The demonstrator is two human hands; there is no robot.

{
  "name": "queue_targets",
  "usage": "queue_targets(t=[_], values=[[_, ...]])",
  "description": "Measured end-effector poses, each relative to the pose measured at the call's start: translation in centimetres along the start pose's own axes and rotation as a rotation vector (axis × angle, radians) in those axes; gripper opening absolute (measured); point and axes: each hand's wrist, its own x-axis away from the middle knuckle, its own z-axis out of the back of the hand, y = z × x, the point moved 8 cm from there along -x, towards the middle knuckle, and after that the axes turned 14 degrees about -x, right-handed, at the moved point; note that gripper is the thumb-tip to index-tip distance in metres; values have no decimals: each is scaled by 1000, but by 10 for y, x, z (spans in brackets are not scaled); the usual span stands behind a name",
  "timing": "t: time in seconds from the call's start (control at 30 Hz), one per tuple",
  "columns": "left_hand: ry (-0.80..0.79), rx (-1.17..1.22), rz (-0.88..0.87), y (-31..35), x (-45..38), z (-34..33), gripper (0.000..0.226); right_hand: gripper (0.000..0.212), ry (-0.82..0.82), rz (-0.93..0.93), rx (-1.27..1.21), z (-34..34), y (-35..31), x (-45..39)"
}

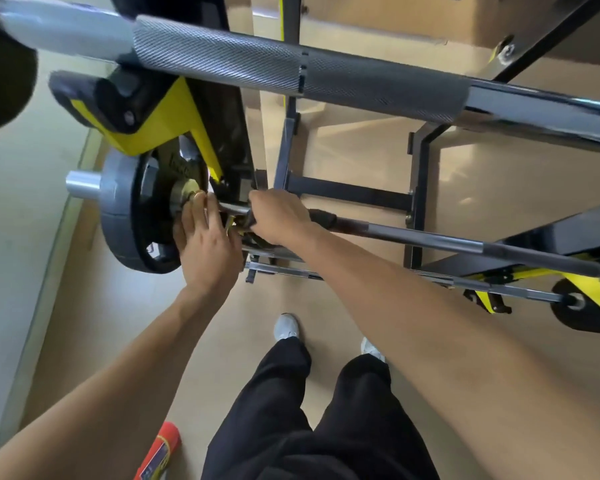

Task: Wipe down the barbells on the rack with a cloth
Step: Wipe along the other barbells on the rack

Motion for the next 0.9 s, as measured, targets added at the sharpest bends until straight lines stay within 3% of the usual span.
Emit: queue_targets(t=[0.07, 0.2, 0.3, 0.53, 0.63, 0.77, 0.83, 0.9], values=[[36, 13, 4, -3, 0, -1, 56, 22, -18, -37, -72, 3, 21, 9], [57, 43, 8, -2, 1, -2, 53, 39, -144, -305, 167, 30, 115, 60], [59, 30, 36, 2, 0, -2, 54, 51, -180, -473, 179, 52, 156, 89], [62, -3, 60, 2, -1, -4, 53, 44, -31, -445, 153, 26, 113, 47], [74, -7, 73, 2, -1, -4, 51, 44, 6, -315, 66, 17, 76, 30], [87, -13, 66, 2, 0, -3, 52, 26, 95, -161, -16, 5, 9, 4], [79, -17, 56, 2, 1, -3, 54, 31, 109, -104, -110, 2, -2, 2], [72, -13, 53, 2, 0, -2, 55, 48, 20, -6, -148, 3, 2, 7]])
